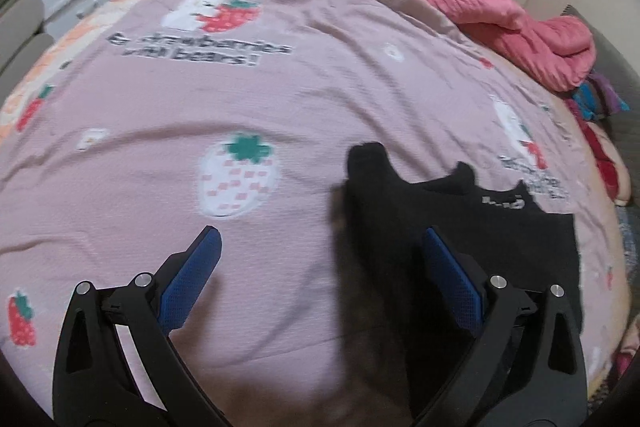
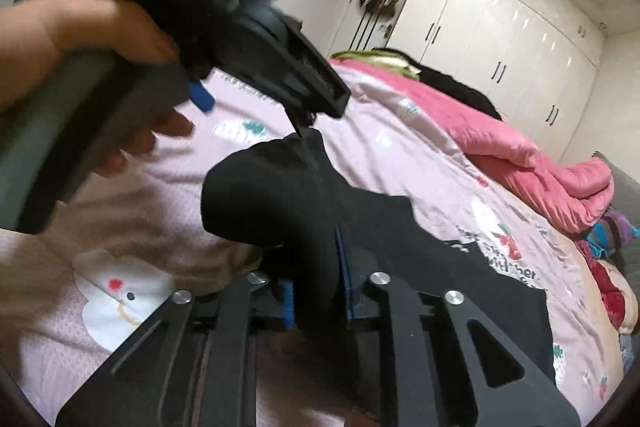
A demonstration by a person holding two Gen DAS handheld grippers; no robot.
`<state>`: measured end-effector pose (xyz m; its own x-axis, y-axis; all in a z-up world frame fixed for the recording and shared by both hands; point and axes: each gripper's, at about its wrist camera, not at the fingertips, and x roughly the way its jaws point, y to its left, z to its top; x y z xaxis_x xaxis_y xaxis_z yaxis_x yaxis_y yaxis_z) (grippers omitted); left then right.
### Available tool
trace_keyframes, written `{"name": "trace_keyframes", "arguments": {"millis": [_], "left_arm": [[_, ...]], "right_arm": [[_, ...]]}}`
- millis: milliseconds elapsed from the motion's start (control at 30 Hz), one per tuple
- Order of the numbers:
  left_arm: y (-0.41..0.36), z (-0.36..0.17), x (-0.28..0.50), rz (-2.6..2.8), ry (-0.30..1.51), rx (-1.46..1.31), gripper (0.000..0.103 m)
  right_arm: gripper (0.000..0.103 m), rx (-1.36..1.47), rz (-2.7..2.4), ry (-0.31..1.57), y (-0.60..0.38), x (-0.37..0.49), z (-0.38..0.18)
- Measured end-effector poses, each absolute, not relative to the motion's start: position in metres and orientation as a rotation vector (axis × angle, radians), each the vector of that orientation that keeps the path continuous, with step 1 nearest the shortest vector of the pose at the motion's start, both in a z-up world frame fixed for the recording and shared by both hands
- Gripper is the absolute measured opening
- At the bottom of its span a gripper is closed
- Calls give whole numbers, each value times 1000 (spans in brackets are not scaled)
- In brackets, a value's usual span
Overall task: Fold small clothes
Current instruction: 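Grasp the same sweater edge with the left tool beside the right tool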
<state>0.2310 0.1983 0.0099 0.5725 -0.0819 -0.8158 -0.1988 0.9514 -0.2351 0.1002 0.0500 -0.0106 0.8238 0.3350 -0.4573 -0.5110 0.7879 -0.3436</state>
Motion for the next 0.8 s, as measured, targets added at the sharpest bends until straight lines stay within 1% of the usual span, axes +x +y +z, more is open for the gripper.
{"name": "trace_keyframes", "arguments": {"millis": [300,467,533,567,600,633,700,767,800], "left_arm": [[158,9,253,-70,1006,-360,94],[137,23,253,-148,946,-393,92],[125,31,252,-177,926,-389,77],[119,35,252,-193,915,-386,63],[114,39,252,-208,909,-386,52],[105,44,252,-224,899,-380,49],[92,54,254,-243,882,-363,33],[78,62,255,-259,872,-341,28],[70,66,256,-268,870,-329,27]], "right_arm": [[11,-424,438,350,23,91,6],[10,-329,396,329,-2,89,18],[10,-295,379,324,-12,89,22],[10,-279,369,322,-19,89,24],[10,-265,358,321,-25,90,26],[10,-250,349,321,-31,90,28],[10,-227,335,317,-40,88,31],[9,-202,313,308,-51,86,35],[9,-191,305,306,-56,85,37]]}}
